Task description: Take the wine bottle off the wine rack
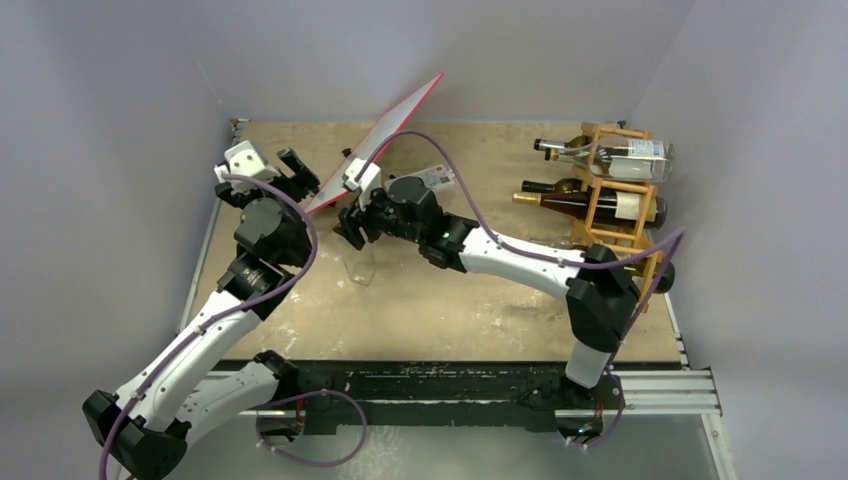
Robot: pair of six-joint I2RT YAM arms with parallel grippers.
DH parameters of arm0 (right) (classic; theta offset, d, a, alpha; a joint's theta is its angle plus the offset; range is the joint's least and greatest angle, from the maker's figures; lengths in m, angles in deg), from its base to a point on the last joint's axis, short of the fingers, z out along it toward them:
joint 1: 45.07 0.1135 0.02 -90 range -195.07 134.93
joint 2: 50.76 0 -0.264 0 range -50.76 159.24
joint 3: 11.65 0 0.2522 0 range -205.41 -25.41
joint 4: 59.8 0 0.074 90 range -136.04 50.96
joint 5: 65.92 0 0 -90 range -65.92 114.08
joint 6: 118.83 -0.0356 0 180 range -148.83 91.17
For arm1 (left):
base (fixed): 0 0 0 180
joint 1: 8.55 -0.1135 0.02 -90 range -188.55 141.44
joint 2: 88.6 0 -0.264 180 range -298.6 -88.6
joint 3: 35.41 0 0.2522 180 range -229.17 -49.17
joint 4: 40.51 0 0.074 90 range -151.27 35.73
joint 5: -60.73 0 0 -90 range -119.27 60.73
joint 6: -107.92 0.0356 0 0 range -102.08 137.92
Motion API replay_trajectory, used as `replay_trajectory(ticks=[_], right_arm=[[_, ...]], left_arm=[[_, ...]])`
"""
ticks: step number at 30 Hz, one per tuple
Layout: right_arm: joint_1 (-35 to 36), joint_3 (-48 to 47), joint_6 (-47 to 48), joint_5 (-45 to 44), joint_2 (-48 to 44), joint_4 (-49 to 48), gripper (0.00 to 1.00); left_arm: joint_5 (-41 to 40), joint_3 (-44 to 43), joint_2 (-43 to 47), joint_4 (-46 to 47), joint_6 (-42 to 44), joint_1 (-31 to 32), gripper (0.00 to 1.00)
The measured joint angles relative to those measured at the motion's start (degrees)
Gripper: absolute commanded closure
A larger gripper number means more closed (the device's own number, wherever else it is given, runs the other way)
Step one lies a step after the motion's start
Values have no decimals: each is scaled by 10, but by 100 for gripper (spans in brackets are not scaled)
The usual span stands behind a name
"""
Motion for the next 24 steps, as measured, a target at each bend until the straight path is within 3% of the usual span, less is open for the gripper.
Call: replay_trajectory(ticks=[12,24], right_arm=[[0,40,34,-46,-226,107,30],[0,66,82,-204,-385,359,15]], left_arm=[[0,0,16,0,-1,0,22],[0,0,24,0,-1,0,22]])
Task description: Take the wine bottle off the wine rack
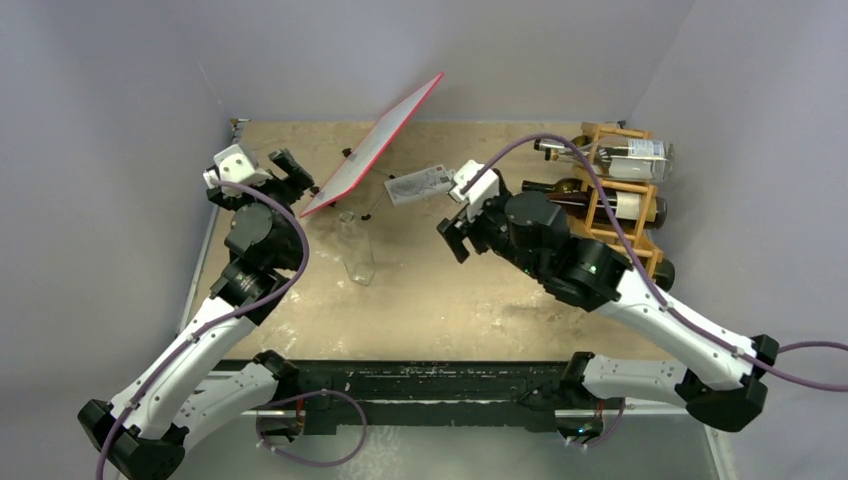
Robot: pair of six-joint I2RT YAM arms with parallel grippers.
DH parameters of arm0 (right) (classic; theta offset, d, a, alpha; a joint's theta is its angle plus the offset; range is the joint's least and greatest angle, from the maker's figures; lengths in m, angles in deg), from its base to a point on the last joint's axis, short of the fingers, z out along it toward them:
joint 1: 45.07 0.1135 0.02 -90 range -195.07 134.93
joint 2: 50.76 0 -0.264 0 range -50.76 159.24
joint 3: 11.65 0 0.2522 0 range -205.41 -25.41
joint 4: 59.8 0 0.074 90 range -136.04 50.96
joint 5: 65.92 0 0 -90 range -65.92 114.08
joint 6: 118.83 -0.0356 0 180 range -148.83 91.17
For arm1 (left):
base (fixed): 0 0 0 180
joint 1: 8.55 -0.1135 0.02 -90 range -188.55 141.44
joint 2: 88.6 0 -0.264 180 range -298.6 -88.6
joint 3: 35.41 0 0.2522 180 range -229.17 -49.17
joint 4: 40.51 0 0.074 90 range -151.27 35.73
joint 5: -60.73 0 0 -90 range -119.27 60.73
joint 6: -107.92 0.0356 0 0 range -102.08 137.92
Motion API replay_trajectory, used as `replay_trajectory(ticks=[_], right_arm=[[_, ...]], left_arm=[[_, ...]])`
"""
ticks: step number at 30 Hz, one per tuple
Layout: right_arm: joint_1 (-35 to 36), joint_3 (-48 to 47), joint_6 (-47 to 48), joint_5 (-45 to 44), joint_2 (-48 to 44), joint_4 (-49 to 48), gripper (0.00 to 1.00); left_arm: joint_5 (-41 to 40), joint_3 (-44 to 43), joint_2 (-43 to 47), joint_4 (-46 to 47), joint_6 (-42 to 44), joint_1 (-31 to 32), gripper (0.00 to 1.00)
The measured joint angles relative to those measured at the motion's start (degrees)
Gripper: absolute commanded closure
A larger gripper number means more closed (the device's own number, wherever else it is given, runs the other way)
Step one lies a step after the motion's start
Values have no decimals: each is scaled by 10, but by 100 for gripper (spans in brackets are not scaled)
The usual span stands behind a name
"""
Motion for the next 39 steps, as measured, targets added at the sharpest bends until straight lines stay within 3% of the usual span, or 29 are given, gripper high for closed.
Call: replay_trajectory(ticks=[7,14,22,28,39], right_arm=[[0,6,48,-137,-65,93,1],[-31,16,135,-251,-61,103,0],[-193,26,257,-245,-37,21,0],[-295,25,365,-181,54,-48,2],[-403,-1,531,-124,210,-64,3]], left_arm=[[0,0,0,0,0,0,21],[0,0,0,0,0,0,21],[0,0,0,0,0,0,21],[0,0,0,0,0,0,21],[0,0,0,0,0,0,21]])
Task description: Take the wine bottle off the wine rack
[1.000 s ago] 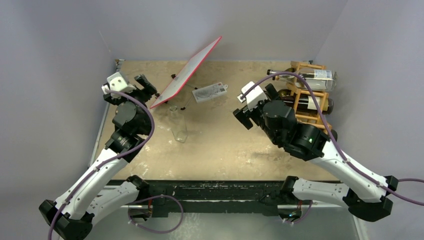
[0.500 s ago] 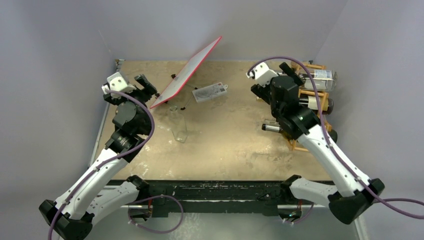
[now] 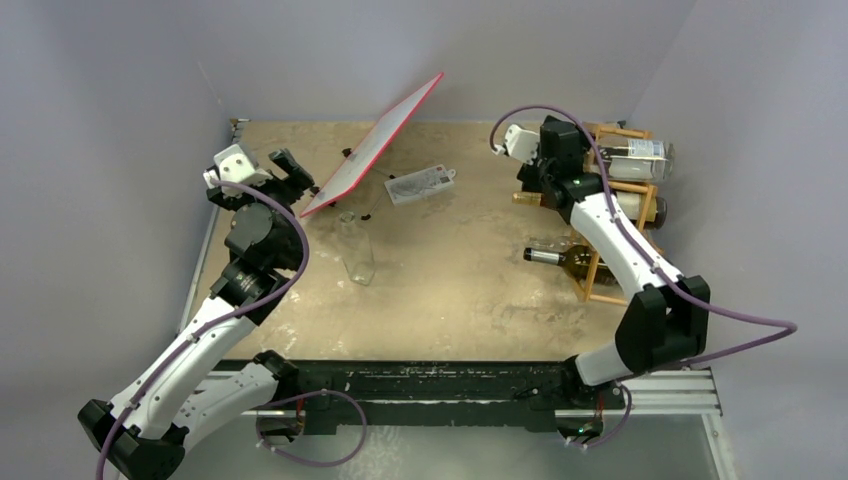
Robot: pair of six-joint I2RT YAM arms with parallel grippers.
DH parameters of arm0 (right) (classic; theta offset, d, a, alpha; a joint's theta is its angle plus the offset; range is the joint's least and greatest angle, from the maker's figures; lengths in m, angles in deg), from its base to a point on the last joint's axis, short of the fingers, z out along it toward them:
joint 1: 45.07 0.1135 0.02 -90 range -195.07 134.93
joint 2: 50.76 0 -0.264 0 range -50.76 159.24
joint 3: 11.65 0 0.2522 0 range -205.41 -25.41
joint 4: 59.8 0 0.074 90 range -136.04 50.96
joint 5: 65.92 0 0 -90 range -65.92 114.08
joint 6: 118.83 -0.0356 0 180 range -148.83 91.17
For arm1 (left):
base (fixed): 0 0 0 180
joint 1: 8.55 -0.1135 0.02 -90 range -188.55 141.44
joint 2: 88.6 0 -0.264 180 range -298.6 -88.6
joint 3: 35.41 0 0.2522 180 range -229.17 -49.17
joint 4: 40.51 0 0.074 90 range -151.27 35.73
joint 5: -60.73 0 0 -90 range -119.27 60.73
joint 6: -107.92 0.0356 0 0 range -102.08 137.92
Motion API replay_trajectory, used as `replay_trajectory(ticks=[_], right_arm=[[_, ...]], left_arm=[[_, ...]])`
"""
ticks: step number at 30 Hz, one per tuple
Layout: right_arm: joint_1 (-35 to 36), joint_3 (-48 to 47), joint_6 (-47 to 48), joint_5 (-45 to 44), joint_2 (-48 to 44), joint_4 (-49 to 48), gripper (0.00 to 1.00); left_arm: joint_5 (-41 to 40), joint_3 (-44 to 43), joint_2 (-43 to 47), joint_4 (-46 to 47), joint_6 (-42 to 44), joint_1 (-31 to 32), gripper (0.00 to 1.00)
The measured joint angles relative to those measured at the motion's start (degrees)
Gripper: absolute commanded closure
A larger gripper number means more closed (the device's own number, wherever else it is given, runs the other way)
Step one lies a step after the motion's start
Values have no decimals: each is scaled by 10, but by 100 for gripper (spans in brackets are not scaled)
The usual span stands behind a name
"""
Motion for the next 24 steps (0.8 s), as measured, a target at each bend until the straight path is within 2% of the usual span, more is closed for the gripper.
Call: replay_trajectory(ticks=[14,24], right_arm=[[-26,-43,111,-3,111,-58,8],[-46,-33,162,-22,135,-119,14]], left_arm=[[-6,0,0,2,1,10,20],[-14,0,-1,11,2,14,21]])
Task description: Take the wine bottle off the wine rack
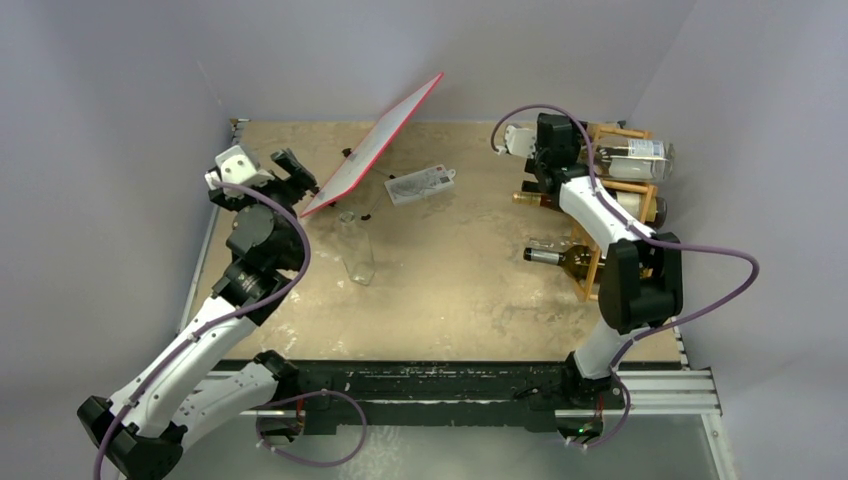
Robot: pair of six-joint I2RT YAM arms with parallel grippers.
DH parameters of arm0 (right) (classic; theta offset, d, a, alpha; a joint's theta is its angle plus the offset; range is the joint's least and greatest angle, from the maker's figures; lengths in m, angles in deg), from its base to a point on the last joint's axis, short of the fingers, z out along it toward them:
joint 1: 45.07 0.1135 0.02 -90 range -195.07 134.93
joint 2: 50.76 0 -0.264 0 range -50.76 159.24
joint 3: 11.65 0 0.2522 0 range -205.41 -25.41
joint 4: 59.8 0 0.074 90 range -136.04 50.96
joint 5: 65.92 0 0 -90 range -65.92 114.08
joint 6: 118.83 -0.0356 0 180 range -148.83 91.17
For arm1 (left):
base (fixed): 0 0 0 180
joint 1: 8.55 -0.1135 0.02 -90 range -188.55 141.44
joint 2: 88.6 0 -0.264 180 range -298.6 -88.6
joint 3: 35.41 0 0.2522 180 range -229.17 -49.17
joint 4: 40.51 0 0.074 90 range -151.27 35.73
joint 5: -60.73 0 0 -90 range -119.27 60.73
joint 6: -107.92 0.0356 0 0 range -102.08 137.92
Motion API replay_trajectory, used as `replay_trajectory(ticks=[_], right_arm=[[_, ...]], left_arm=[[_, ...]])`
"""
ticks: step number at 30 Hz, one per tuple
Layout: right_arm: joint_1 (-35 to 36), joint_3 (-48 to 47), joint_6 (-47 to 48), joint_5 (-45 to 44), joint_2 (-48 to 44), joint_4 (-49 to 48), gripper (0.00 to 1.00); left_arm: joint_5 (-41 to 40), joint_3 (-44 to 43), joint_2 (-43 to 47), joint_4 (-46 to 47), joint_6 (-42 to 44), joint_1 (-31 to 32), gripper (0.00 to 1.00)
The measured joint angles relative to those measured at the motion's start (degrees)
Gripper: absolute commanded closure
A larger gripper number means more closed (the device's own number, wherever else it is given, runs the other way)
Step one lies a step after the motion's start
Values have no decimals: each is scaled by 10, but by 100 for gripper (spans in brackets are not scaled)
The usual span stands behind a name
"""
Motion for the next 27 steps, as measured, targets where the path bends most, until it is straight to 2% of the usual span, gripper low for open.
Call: replay_trajectory(ticks=[4,13,27], right_arm=[[-2,7,12,-7,0,-14,17],[-4,15,17,-6,0,-24,31],[-5,19,0,11,2,-2,77]], left_arm=[[0,0,-3,0,0,1,21],[-1,1,-6,0,0,1,21],[0,2,-6,0,0,1,21]])
